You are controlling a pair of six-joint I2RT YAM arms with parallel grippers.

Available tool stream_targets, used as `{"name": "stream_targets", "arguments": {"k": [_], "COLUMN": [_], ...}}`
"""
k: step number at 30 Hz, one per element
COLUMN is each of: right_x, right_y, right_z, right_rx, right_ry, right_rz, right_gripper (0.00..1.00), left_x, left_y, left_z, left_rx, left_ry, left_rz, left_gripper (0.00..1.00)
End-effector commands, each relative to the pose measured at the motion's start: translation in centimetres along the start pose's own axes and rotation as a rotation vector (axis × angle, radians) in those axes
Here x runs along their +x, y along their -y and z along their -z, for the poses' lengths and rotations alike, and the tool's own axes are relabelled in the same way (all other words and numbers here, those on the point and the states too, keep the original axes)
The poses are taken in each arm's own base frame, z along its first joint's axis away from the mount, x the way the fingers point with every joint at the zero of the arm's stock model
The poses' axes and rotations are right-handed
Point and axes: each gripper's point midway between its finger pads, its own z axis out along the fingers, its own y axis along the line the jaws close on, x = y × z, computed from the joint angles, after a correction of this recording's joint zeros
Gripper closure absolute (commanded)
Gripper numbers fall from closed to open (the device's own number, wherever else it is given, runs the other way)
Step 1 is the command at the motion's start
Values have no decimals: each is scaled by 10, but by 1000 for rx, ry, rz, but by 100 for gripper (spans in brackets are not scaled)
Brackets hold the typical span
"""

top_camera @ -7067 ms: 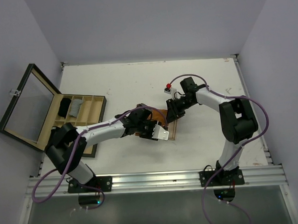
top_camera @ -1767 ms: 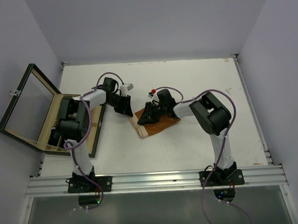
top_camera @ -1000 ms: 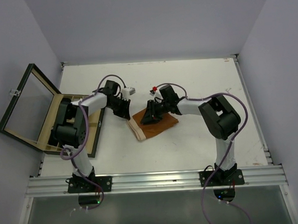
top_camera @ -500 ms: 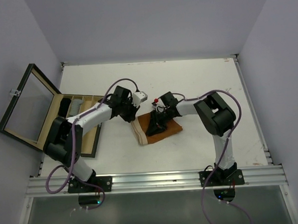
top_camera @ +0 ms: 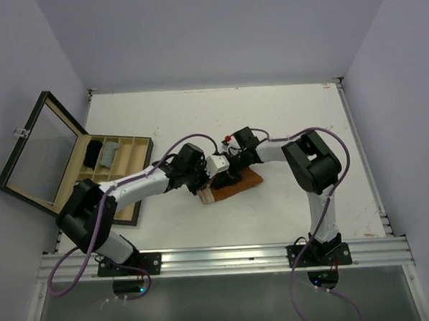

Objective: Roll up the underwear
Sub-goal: Fold the underwear

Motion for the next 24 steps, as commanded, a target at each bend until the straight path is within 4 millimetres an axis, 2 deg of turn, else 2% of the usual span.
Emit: {"name": "stream_targets", "arguments": {"k": [1,2,5,6,8,9,12,14,16,17,19,20,24], "right_x": [-24,-25,-20,-12,-4,8,25,30,29,19,4,-10,-28], "right_y": [-9,-22,-30,-27,-25,-16,-5,10,24,27,33,30,21], "right_z": [27,36,58,69,79,86,92,88,79,74,67,63,56], "right_rx": [24,3,-8,12,38,69,102,135,147,142,129,95,45], "right_ry": [131,138,112,87,57,13,-49,-66,-80,-53,-20,30,120], "right_rz": [76,103,138,146,177,175,158,164,133,148,95,111,30], "right_gripper": [69,68,66,65,64,64,64,64,65,66,66,66,66], "left_x": [6,8,18,23,23,27,31,28,31,25,23,17,4], "left_y": [5,6,9,10,11,11,11,4,-2,-14,-22,-29,-32], "left_z": [-13,-16,-28,-33,-37,-41,-48,-51,-54,-53,-54,-52,-45], "left_rx": [14,18,36,44,45,50,51,40,47,32,28,18,11], "left_ry": [4,-6,-37,-53,-55,-70,-87,-90,-103,-91,-90,-76,-48], "left_rz": [-6,3,34,44,62,74,108,126,173,193,221,230,216], "left_gripper": [100,100,100,100,100,100,100,100,100,100,100,100,100]}}
